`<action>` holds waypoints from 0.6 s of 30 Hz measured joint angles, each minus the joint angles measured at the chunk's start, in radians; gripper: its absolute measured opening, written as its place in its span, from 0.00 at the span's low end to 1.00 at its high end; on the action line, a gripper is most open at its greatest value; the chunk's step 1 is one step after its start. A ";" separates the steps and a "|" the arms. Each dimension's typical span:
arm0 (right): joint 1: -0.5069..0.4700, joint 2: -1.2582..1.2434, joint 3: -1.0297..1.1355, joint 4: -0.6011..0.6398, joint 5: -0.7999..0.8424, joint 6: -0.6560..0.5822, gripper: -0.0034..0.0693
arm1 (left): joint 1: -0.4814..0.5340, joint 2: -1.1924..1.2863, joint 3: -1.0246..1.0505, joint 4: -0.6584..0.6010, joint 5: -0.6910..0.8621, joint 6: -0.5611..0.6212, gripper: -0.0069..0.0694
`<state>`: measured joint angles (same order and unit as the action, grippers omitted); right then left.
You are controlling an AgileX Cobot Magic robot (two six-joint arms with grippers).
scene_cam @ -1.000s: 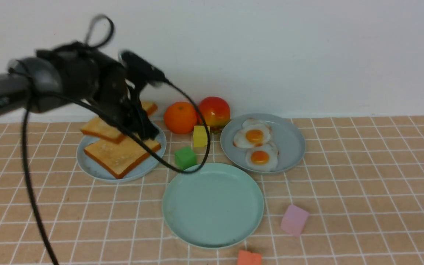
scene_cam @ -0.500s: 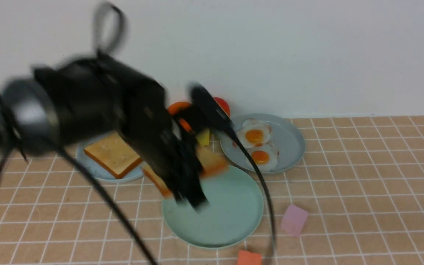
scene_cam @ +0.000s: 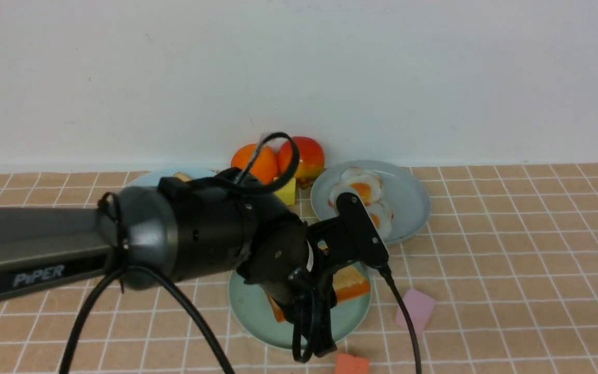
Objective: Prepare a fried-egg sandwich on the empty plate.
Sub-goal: Use the left arm to put a slice of bread into the empty plate in the middle
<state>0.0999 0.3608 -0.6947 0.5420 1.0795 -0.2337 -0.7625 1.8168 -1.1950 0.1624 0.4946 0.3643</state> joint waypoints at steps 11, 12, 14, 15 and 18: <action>0.000 0.000 0.000 0.001 0.050 0.000 0.26 | 0.000 0.051 0.000 0.076 -0.004 -0.064 0.35; 0.000 0.000 0.000 0.001 0.051 0.000 0.30 | 0.000 0.051 0.000 0.081 -0.002 -0.070 0.38; 0.000 0.000 0.000 0.001 0.052 0.000 0.38 | 0.000 0.051 0.000 0.086 0.006 -0.074 0.46; 0.000 0.000 0.000 0.001 0.052 0.000 0.41 | 0.000 0.051 0.000 0.087 0.011 -0.075 0.51; 0.000 0.000 0.000 0.001 0.052 0.000 0.49 | 0.000 0.047 0.000 0.082 0.027 -0.077 0.60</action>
<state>0.0999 0.3608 -0.6947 0.5431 1.1320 -0.2337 -0.7625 1.8633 -1.1950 0.2440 0.5221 0.2869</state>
